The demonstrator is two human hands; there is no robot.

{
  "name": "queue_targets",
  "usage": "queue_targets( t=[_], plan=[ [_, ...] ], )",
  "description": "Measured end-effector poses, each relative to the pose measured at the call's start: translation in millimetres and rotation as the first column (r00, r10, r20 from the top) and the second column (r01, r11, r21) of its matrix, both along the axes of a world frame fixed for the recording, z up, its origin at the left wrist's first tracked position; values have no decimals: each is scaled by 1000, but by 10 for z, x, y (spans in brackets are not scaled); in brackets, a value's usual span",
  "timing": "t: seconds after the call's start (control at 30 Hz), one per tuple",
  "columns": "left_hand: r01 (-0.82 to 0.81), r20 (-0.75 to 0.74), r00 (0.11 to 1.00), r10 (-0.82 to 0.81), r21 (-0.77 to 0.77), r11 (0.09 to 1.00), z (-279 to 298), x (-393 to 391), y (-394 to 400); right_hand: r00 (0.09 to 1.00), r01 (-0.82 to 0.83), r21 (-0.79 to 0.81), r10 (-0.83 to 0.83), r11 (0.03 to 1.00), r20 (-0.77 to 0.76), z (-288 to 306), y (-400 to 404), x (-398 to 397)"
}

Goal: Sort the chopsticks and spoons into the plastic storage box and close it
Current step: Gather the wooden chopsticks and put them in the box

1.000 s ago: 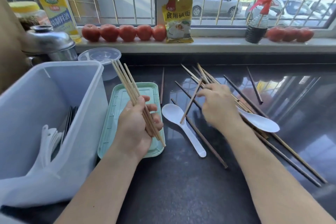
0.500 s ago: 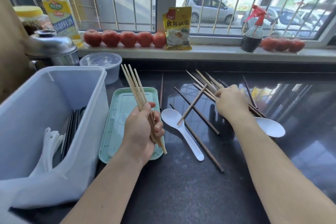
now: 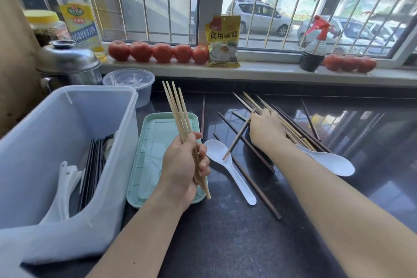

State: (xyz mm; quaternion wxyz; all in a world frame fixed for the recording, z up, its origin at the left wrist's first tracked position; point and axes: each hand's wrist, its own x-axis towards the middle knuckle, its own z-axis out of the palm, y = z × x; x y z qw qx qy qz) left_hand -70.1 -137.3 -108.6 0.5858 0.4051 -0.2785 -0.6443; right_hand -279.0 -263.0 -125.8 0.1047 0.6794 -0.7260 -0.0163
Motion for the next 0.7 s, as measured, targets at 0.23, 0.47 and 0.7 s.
queue_targets(
  t=[0.23,0.47,0.7],
  plan=[
    [-7,24,1000,6,9,1000,-9,16,-6,993,69,52,-74,996,96,257,-89,6],
    [4,36,999,-5,17,1000,-17,5,-4,958,83,198,-133,977,255,371,-232,47],
    [8,52,999,-9,20,1000,-22,12,-7,979,87,172,-116,981,169,324,-238,152]
  ],
)
